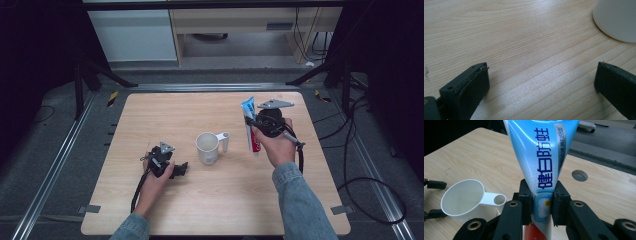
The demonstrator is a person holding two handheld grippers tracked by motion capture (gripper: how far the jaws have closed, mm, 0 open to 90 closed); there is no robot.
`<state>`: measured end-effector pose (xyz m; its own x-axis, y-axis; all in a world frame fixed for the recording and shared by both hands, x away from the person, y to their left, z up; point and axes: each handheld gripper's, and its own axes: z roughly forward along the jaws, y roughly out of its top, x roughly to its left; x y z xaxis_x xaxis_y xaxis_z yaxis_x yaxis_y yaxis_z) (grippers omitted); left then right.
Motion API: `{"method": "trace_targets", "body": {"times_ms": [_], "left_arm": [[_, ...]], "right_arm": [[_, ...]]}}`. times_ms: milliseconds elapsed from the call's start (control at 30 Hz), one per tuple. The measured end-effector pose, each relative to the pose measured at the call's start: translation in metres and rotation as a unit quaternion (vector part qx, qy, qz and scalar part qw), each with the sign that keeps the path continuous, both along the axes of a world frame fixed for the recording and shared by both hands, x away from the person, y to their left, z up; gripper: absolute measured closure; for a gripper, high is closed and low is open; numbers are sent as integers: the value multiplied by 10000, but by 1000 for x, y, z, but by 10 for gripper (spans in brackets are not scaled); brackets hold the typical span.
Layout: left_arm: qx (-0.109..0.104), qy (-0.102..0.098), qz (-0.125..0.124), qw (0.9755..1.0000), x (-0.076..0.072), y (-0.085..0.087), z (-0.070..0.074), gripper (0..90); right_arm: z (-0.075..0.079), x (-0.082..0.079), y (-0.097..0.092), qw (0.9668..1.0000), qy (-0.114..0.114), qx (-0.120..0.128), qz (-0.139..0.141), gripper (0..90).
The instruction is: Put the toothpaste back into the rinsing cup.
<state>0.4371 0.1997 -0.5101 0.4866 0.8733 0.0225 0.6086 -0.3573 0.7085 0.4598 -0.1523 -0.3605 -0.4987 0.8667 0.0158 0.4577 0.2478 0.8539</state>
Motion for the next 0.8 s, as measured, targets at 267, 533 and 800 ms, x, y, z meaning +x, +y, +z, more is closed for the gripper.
{"method": "trace_targets", "body": {"times_ms": [267,533,800], "left_arm": [[1,-2,1,10000,0,0,0,0],[1,-3,1,10000,0,0,0,0],[-3,-4,2,10000,0,0,0,0]], "right_arm": [[0,2,6,9999,-173,2,-4,735],[1,1,10,9992,-391,96,-45,735],[0,-1,18,9981,-593,182,-24,736]]}}
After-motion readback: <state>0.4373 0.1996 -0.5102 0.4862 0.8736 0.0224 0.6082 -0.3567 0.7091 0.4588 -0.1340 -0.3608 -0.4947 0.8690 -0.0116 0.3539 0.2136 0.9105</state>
